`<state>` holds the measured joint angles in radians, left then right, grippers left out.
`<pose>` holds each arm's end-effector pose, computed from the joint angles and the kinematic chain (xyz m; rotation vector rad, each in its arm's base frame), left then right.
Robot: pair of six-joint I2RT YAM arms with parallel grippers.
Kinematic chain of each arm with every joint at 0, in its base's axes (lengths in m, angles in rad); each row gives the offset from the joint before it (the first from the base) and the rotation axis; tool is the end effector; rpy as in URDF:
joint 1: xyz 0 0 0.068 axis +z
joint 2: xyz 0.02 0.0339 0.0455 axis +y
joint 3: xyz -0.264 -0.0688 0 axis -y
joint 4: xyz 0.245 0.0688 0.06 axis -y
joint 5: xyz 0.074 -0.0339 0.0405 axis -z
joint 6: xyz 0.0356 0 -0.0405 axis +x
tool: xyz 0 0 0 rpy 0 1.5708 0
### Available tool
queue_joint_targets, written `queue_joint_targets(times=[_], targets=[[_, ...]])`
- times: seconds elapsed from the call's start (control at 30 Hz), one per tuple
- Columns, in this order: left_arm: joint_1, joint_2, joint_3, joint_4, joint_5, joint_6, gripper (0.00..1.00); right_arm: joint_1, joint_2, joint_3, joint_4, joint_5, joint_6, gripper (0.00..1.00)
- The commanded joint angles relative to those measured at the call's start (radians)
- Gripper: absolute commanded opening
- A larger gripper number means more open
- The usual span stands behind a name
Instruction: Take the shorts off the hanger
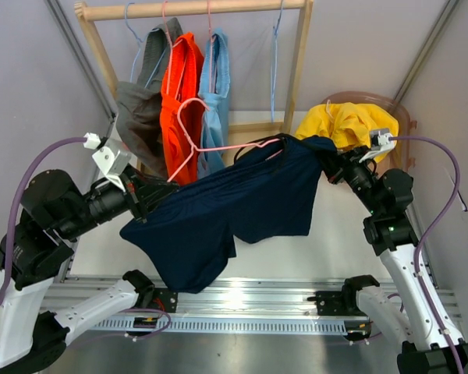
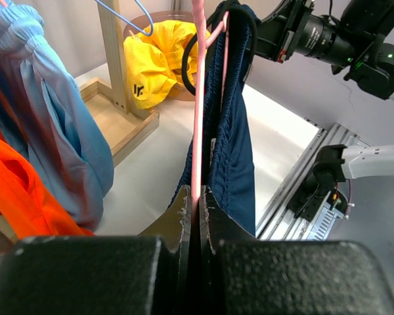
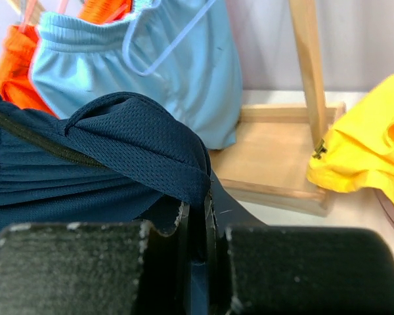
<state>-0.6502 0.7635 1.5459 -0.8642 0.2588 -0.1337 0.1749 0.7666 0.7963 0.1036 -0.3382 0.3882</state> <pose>0.0492 -0.0489 0.5025 0.6317 1.5928 -0.8034 0.1748 0.0429 0.3782 -0.1275 1.4780 0.7012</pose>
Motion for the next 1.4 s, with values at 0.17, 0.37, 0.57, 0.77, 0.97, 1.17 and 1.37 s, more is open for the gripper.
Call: queue_joint_targets(times=[0.17, 0.37, 0.57, 0.77, 0.97, 1.17, 1.37], targets=[[0.003, -0.039, 0.112, 0.027, -0.092, 0.037, 0.00, -0.075, 0.062, 0.047, -0.038, 0.210, -0.051, 0.00], [0.003, -0.024, 0.172, 0.007, -0.133, 0.046, 0.00, -0.193, 0.108, 0.029, -0.055, 0.208, 0.039, 0.00], [0.001, -0.013, 0.091, 0.109, -0.105, 0.028, 0.00, -0.060, 0.115, -0.071, 0.053, 0.140, 0.100, 0.00], [0.003, 0.022, -0.056, 0.336, -0.156, -0.006, 0.00, 0.469, 0.157, -0.043, 0.056, 0.350, -0.086, 0.00], [0.003, 0.057, -0.220, 0.626, -0.198, -0.058, 0.00, 0.742, 0.168, -0.022, 0.050, 0.433, -0.140, 0.00], [0.003, 0.112, -0.276, 0.786, -0.216, -0.096, 0.00, 0.917, 0.122, 0.024, -0.019, 0.452, -0.213, 0.00], [0.003, 0.137, -0.239, 0.895, -0.291, -0.095, 0.00, 1.046, 0.177, 0.044, -0.041, 0.350, -0.256, 0.06]])
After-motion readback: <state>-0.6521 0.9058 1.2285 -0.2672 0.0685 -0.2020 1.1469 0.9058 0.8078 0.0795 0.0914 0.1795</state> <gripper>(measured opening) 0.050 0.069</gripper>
